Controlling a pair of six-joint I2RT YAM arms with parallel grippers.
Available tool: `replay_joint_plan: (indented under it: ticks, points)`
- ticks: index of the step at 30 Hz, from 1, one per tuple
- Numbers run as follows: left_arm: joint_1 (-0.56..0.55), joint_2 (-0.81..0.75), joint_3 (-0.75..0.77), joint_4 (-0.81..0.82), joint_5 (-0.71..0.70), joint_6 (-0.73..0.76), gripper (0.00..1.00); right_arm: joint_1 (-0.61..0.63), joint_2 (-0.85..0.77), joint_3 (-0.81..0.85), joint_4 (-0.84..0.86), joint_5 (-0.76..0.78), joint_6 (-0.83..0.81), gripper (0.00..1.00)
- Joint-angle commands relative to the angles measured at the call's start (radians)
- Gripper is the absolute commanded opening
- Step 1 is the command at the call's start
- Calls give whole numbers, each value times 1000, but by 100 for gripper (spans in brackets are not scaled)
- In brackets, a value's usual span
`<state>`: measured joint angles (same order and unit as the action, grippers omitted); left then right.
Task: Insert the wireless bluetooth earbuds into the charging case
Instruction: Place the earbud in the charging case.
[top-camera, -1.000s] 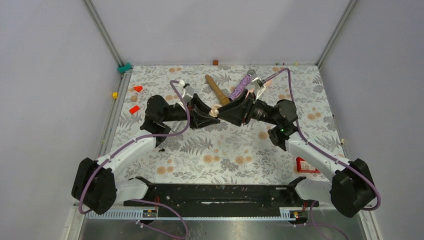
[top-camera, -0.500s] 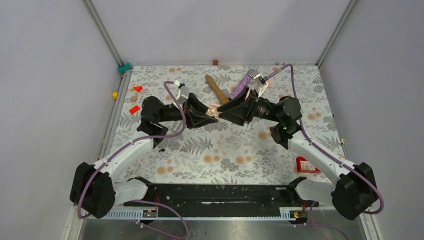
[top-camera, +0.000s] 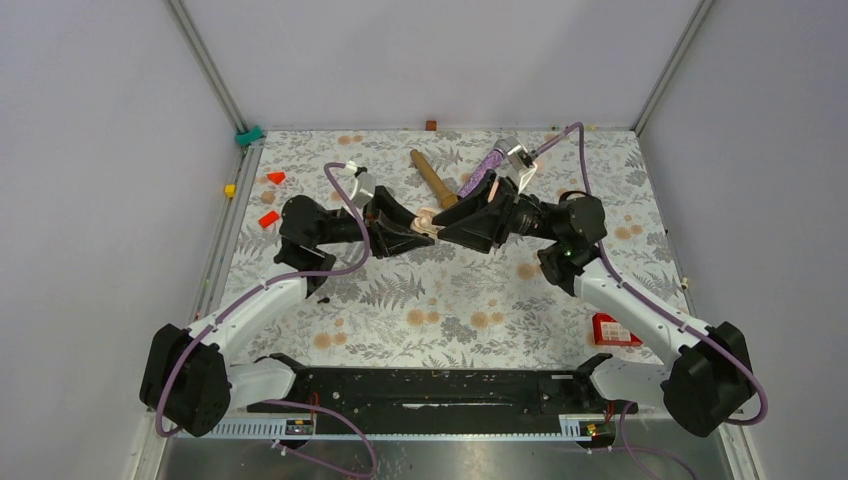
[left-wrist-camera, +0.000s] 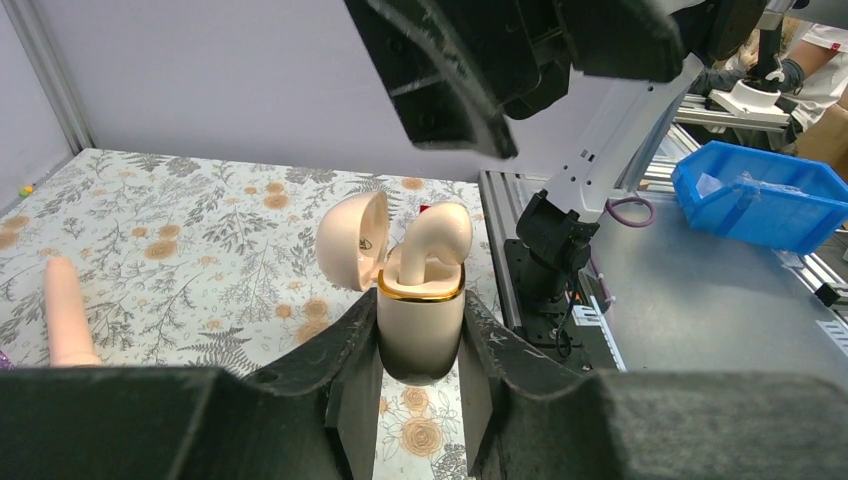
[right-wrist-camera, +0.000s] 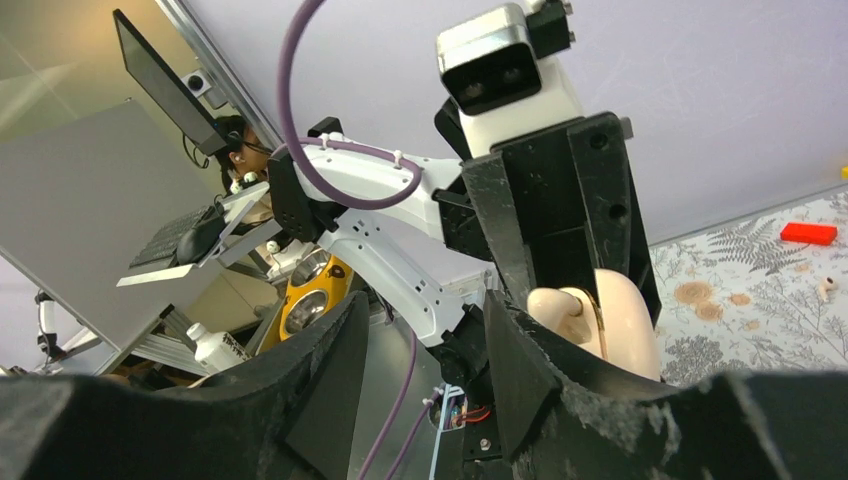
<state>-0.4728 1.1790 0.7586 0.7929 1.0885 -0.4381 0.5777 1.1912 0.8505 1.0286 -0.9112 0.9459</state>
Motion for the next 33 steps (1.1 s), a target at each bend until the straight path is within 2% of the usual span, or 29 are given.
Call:
replay_joint_plan:
  ticks: [1,16,23,29,33]
  points:
    - [5,-4,2,80,14,-20,6,22,23,28,0,-8,-34,54]
    - [7,-11,-5,91,21,-21,6,41,22,46,-94,-20,-115,52]
    - [89,-51,-1,69,40,12,5,23,-5,175,-106,-165,-99,52]
    - [220,-135,-4,-19,72,83,4,-62,-27,268,-303,-262,-218,59]
    - [320,-207,3,-160,103,174,0,-98,-17,300,-615,-227,-488,75]
